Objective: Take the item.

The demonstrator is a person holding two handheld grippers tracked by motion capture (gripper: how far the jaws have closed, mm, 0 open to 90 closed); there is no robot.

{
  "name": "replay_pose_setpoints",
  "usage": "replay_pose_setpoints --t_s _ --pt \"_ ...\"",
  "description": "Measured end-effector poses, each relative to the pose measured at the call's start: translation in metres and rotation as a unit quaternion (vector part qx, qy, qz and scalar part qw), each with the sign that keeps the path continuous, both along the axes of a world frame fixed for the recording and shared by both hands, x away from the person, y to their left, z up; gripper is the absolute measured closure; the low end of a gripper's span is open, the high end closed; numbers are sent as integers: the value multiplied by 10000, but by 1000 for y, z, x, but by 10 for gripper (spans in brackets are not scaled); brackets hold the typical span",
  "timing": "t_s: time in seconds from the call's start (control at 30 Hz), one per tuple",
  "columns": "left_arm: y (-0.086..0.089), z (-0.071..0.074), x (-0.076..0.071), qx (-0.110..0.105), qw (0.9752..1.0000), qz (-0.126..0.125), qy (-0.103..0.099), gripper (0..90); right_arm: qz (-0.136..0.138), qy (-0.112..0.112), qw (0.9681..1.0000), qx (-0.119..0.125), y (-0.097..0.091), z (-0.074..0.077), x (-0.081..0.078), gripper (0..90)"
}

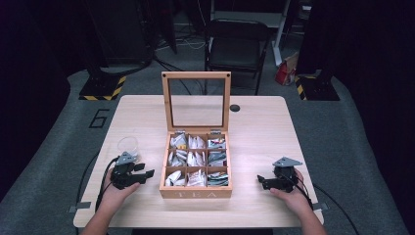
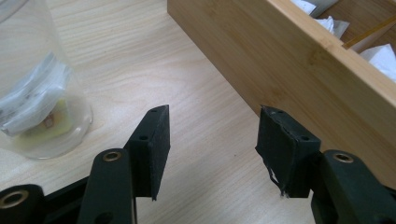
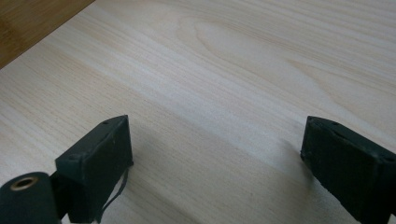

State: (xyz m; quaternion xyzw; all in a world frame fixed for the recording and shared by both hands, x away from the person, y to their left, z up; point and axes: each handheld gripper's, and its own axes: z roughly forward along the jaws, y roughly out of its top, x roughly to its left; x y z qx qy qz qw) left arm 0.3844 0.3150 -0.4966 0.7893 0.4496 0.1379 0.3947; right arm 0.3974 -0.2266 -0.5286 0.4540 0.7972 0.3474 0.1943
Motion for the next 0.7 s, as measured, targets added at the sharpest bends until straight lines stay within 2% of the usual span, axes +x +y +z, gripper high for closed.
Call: replay_pose_setpoints --t_s 0.07,0.1,0.13,0.27,0.57,0.7 --pt "1 -2 1 23 10000 17 -30 437 6 -7 10000 -2 0 0 0 83" --pt "1 -2 1 3 10000 26 56 434 6 -9 10000 -2 0 0 0 83" --pt "2 -3 1 54 10000 20 26 433 6 -9 10000 -2 0 0 0 83" --pt "2 -4 1 25 10000 45 68 427 6 -9 10000 -1 0 0 0 82" --pt "-1 -5 2 63 10000 -20 29 426 5 -9 10000 -1 0 0 0 82" --pt "-3 -5 2 -7 10000 -7 29 426 -1 6 10000 3 0 0 0 83"
